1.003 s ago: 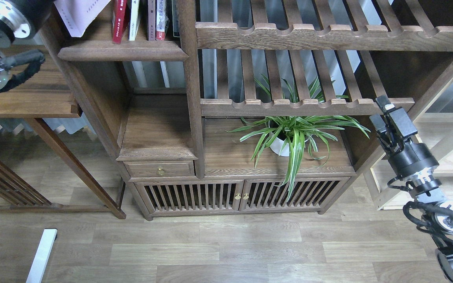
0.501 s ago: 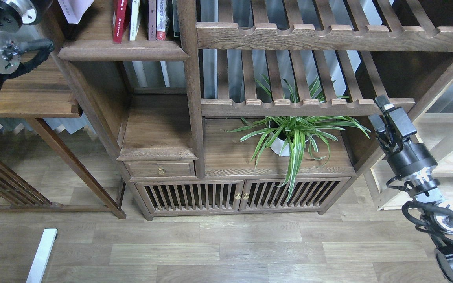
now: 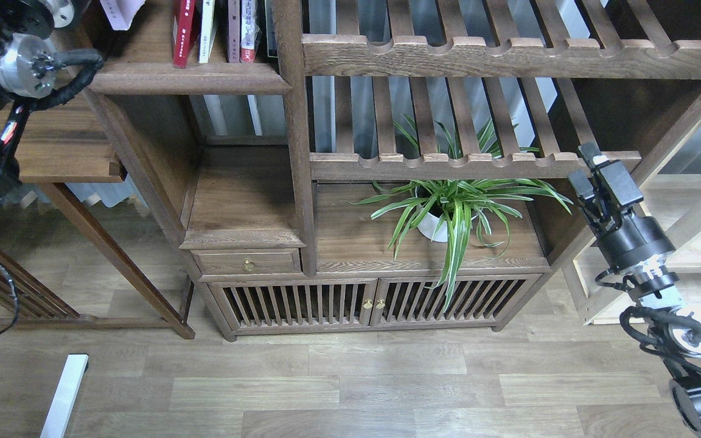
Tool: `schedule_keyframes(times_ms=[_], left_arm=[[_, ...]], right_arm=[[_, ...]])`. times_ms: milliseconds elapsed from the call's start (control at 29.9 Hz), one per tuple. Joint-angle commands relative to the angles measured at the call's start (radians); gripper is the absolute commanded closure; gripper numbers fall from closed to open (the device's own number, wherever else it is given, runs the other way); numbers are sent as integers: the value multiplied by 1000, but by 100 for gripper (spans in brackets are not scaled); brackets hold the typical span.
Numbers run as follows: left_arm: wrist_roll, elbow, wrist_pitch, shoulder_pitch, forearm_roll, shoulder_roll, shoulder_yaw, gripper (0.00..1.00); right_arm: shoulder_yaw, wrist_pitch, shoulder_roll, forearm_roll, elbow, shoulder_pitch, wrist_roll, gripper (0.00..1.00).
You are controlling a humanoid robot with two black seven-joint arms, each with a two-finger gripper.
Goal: Organize books on shelf
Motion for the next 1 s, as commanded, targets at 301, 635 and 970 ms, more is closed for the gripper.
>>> schedule_keyframes(times_ms=[301, 635, 970], left_arm=[[-94, 179, -2, -102, -134, -38, 152, 90], [-122, 238, -2, -137, -208, -55, 235, 81], [-116, 244, -1, -136, -208, -55, 264, 70]], right_arm=[[-2, 0, 0, 3, 0, 26, 1, 8], [-5, 0, 8, 5, 0, 33, 1, 8], [-7, 0, 12, 5, 0, 46, 1, 8]])
